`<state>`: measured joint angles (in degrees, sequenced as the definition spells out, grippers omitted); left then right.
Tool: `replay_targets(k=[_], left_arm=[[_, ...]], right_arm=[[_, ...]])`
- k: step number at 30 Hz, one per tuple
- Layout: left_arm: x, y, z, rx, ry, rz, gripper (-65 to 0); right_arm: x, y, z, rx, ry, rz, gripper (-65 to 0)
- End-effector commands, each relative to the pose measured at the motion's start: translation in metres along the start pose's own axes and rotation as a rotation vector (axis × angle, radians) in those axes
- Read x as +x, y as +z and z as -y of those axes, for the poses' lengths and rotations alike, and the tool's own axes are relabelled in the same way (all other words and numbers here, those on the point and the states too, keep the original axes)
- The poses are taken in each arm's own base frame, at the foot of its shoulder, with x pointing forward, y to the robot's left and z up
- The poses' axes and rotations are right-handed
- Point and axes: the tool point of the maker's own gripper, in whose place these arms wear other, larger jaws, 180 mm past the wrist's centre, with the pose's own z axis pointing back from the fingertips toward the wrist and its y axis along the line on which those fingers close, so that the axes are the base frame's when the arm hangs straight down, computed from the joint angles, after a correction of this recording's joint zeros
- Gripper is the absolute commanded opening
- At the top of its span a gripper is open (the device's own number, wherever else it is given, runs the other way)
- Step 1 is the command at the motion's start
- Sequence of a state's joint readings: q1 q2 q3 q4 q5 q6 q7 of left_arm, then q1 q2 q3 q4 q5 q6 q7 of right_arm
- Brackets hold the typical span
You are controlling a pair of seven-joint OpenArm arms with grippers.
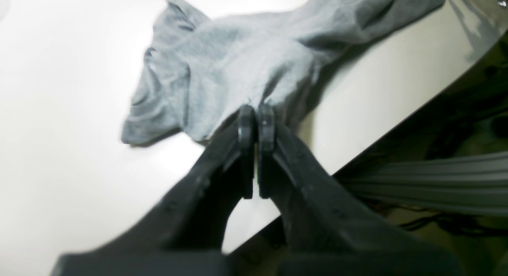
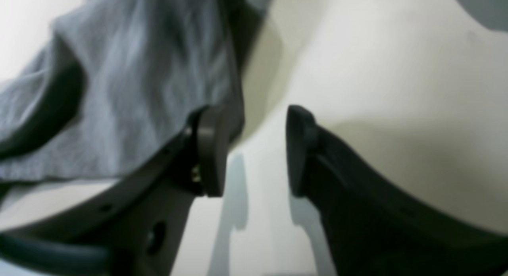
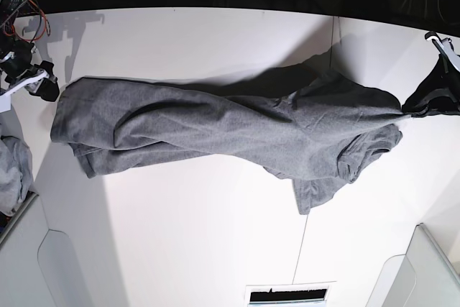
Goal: Layout the t-shirt on the table in an organized manner, then fold the t-shirt properly
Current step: 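Grasp the shirt end with the right gripper and drag it outward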
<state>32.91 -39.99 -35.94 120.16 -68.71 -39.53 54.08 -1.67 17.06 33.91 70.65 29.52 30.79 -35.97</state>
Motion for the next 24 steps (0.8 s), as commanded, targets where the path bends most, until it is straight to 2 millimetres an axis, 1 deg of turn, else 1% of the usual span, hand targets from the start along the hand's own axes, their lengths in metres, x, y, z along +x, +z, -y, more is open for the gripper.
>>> replay_targets(k=[1, 3, 6, 11, 12, 13, 16, 19, 24], left_arm=[[0.009, 0.002, 0.001, -0.017, -0.009, 0.033, -65.0], [0.007, 0.002, -0.001, -0.019, 0.010, 0.035, -65.0], [0.003, 0.002, -0.006, -0.012, 0.031, 0.029, -65.0], [-0.001, 0.002, -0.012, -0.003, 0.054, 0.030, -65.0], [-0.001, 0.002, -0.012, -0.002, 0.055, 0.032, -65.0], [-0.001, 0.002, -0.012, -0.002, 0.057, 0.032, -65.0], [0.000, 0.002, -0.012, -0.002, 0.057, 0.035, -65.0], [0.000, 0.002, -0.012, -0.002, 0.057, 0.037, -65.0], [0.000, 0.003, -0.013, -0.001, 0.056, 0.035, -65.0]], right_arm=[[0.022, -0.004, -0.007, 0.022, 0.027, 0.048, -40.6], [0.021, -0.015, -0.017, 0.044, 0.043, 0.025, -40.6], [0.018, -0.026, -0.024, 0.053, 0.069, -0.006, -40.6], [0.013, -0.030, -0.028, 0.058, 0.090, -0.032, -41.0], [0.012, -0.030, -0.028, 0.058, 0.088, -0.033, -43.0], [0.011, -0.030, -0.029, 0.059, 0.089, -0.035, -47.0], [0.011, -0.030, -0.030, 0.068, 0.095, -0.034, -65.0], [0.006, -0.032, -0.033, 0.073, 0.090, -0.050, -65.0], [-0.016, -0.026, -0.034, 0.095, 0.051, -0.107, -65.0]])
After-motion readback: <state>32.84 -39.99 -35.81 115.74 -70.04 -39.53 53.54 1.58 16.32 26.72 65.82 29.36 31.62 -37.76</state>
